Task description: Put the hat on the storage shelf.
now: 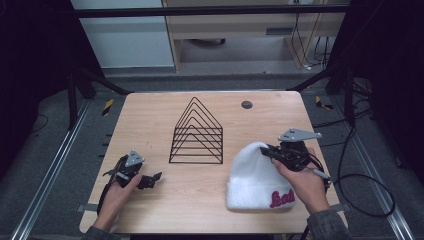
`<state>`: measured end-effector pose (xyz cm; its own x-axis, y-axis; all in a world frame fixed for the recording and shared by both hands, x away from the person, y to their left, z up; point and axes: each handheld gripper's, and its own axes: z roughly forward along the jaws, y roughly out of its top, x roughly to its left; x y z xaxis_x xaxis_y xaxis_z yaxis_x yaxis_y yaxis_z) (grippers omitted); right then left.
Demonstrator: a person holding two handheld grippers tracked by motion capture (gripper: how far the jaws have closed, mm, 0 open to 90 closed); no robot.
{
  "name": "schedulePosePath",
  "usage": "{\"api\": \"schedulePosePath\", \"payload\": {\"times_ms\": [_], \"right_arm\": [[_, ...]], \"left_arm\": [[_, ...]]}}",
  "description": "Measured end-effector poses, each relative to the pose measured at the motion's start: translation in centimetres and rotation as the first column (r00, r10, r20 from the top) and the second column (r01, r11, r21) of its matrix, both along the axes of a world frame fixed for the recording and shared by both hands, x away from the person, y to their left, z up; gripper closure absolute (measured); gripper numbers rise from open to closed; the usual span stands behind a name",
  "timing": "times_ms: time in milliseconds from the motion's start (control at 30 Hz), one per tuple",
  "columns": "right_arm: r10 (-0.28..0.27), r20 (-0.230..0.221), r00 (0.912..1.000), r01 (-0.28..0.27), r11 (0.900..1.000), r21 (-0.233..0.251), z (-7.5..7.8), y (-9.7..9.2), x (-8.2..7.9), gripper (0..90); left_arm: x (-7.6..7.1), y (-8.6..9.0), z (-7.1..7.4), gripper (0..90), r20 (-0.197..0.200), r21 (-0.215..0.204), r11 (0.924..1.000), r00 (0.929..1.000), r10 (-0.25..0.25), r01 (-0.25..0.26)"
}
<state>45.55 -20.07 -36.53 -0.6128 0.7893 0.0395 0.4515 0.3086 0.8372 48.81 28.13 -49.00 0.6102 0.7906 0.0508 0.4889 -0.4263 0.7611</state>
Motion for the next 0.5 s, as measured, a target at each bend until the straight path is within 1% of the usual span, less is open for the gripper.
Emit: {"api": "schedulePosePath", "payload": {"times_ms": [167,267,333,400,467,500], "right_arm": [[0.013,0.052,0.9986,-0.014,0.9997,0.02,1.7,-0.4,-1.7,83.5],[0.018,0.085,0.9962,-0.023,0.9983,0.054,2.8,-0.6,-2.4,83.6],[0.022,0.109,0.9938,-0.027,0.9986,0.045,3.6,-0.3,-2.8,83.7],[0.027,0.135,0.9905,-0.03,0.9993,0.024,4.4,-0.1,-2.9,83.7],[0.031,0.163,0.9861,-0.036,0.9991,0.024,5.3,0.0,-2.8,83.7],[0.032,0.176,0.9838,-0.036,0.9991,0.021,5.6,0.1,-2.7,83.7]], "left_arm": [[-0.7,-0.6,2.3,3.8,0.05,-0.014,0.999,0.9979,-0.041,0.042],[-0.8,-0.5,3.8,4.3,0.079,-0.036,0.9974,0.9951,-0.058,0.062],[-0.7,-0.5,4.8,4.7,0.087,-0.044,0.9961,0.9936,-0.072,0.076],[-0.6,-0.7,6.0,4.7,0.101,-0.042,0.9946,0.9907,-0.091,0.096],[-0.6,-0.9,7.4,4.6,0.118,-0.042,0.9929,0.9874,-0.105,0.111],[-0.5,-1.0,8.1,4.6,0.126,-0.049,0.9913,0.9853,-0.115,0.122]]}}
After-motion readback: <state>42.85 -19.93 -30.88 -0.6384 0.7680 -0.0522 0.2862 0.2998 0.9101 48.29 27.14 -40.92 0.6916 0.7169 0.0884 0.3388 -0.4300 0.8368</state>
